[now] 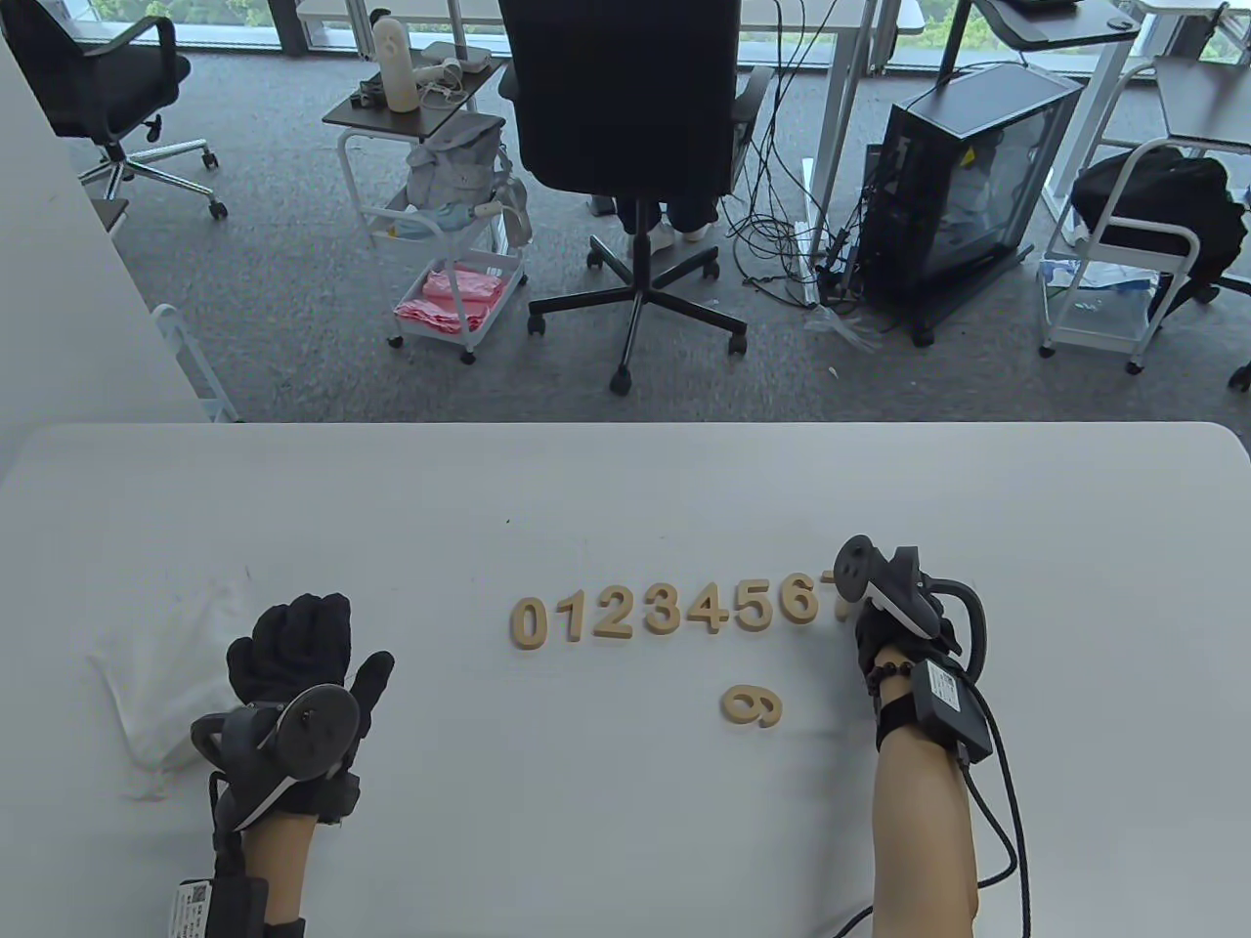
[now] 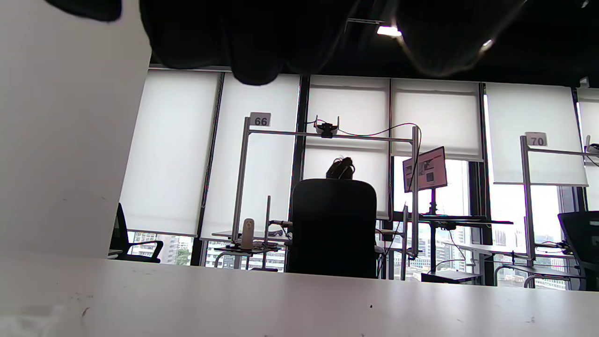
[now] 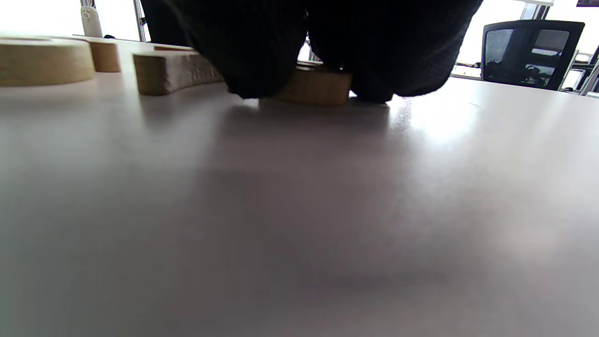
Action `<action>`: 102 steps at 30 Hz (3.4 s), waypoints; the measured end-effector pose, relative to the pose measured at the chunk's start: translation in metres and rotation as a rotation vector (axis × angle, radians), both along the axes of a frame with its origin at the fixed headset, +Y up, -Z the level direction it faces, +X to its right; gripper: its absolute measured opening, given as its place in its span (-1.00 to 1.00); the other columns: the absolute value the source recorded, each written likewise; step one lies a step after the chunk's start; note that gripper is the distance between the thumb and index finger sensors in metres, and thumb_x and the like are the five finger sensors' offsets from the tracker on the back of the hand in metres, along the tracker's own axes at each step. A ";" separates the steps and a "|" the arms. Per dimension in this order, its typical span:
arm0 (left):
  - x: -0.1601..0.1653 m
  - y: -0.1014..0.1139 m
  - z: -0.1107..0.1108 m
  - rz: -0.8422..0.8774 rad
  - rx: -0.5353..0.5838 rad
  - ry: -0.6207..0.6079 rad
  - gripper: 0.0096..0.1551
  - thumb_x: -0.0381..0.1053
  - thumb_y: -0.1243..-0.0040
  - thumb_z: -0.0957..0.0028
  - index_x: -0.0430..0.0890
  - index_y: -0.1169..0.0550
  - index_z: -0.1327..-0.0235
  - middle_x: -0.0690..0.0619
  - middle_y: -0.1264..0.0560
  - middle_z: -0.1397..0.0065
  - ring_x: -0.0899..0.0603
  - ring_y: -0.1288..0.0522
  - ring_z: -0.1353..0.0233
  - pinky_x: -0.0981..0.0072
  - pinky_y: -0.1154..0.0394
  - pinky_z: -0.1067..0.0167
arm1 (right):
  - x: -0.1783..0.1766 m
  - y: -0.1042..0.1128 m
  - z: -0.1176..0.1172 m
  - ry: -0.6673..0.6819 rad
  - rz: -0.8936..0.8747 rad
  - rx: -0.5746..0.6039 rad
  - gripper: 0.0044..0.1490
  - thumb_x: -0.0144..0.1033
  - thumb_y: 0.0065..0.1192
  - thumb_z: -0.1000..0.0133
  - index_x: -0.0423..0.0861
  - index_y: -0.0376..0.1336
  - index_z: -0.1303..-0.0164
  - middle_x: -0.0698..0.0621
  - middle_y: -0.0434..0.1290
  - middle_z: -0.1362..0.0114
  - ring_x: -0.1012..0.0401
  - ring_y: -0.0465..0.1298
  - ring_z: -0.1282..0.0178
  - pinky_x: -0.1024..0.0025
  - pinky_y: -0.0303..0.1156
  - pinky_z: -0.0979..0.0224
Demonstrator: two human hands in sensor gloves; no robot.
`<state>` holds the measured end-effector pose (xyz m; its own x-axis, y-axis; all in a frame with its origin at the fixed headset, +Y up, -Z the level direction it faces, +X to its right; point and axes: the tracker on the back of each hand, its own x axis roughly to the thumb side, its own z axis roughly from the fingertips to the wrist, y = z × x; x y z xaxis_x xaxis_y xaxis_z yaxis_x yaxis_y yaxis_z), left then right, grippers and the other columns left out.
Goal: Empty bag and arrange number blocks in order
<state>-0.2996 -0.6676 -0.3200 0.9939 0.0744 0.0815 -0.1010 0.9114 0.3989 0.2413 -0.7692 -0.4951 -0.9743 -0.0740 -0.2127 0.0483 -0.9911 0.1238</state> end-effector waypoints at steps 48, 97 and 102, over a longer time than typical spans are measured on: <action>0.013 -0.002 0.004 -0.020 0.013 -0.058 -0.11 0.26 -0.12 -0.10 -0.26 -0.36 -0.55 -0.37 -0.31 -0.58 -0.61 -0.32 -0.52 -0.66 -0.17 -0.31 | -0.131 0.018 0.134 0.503 -0.083 -0.034 -0.18 -0.16 0.25 -0.17 -0.01 0.05 -0.64 -0.39 0.03 -0.70 -0.39 0.24 -0.59 -0.37 0.25 -0.55; 0.010 0.000 0.005 0.006 0.024 -0.053 -0.11 0.26 -0.12 -0.10 -0.26 -0.36 -0.55 -0.38 -0.31 -0.58 -0.61 -0.32 -0.52 -0.66 -0.17 -0.31 | -0.092 0.033 0.127 0.369 -0.264 0.124 -0.23 -0.31 0.29 -0.13 -0.11 0.12 -0.58 -0.36 0.25 -0.55 -0.21 0.56 -0.33 -0.09 0.58 -0.38; 0.009 0.000 0.005 0.003 0.027 -0.051 -0.11 0.26 -0.12 -0.10 -0.26 -0.36 -0.55 -0.37 -0.31 -0.58 -0.61 -0.33 -0.52 -0.66 -0.17 -0.31 | -0.059 0.051 0.127 0.291 -0.372 0.238 -0.27 -0.38 0.29 -0.14 -0.09 0.16 -0.56 -0.37 0.19 -0.59 -0.23 0.52 -0.37 -0.12 0.55 -0.41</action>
